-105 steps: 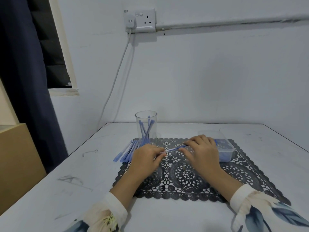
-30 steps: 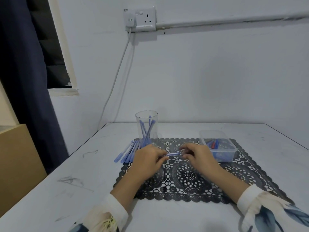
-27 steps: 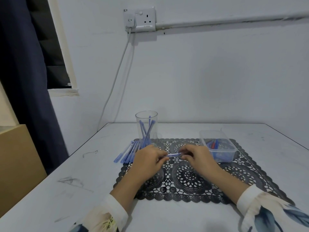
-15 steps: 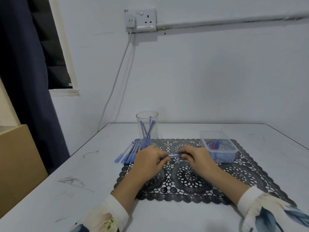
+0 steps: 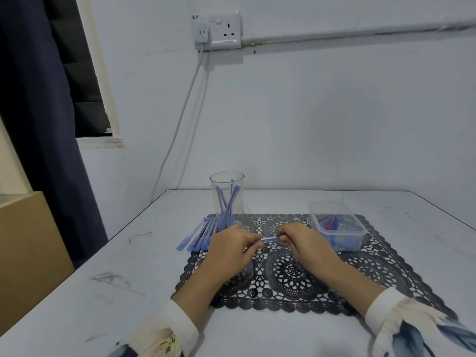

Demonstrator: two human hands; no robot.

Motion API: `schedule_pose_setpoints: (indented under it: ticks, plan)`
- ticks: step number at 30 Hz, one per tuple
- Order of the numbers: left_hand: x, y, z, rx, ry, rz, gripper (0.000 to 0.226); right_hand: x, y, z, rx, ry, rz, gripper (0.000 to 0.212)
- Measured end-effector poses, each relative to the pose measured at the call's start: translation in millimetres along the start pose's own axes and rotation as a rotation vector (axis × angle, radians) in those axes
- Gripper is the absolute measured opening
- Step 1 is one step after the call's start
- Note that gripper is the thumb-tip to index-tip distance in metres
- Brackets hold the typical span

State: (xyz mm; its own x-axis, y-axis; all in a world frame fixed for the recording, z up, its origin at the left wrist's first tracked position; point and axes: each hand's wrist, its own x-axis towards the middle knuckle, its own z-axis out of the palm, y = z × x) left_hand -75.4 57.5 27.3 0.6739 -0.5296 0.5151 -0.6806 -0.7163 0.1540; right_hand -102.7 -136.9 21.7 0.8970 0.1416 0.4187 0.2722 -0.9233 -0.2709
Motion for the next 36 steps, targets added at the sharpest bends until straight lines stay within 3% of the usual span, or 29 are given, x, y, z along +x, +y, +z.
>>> schedule_pose_setpoints:
  ticks: [5,10,15,21,29,33,36]
  plan:
    - [-0.9,2.7,1.1,-0.059,0.007,0.021,0.026,-1.2,-2.0,1.1,-0.005,-0.022,0.018,0.024]
    - [-0.4,3.0,0.5,-0.095,0.04,-0.001,0.028,-5.3,-4.7,0.1,0.178,0.08,-0.001,0.026]
    - [-0.3,2.8,0.4,-0.107,0.089,0.001,0.024,-4.9,-3.4,0.8,0.166,0.095,-0.06,0.007]
    - [-1.7,3.4,1.4,-0.099,0.122,0.056,0.023,-3.6,1.7,1.4,0.131,0.073,-0.043,0.024]
    - [-1.0,2.8,0.7,-0.11,0.116,0.028,0.023,-5.2,-1.8,2.7,0.155,0.092,-0.063,0.007]
    - [-1.7,3.3,2.3,-0.094,0.13,0.065,0.023,-3.9,1.3,3.2,0.125,0.086,-0.033,0.024]
    - [-0.2,3.2,2.0,-0.108,0.104,0.029,0.025,-5.3,-1.0,1.7,0.186,0.091,-0.048,0.016]
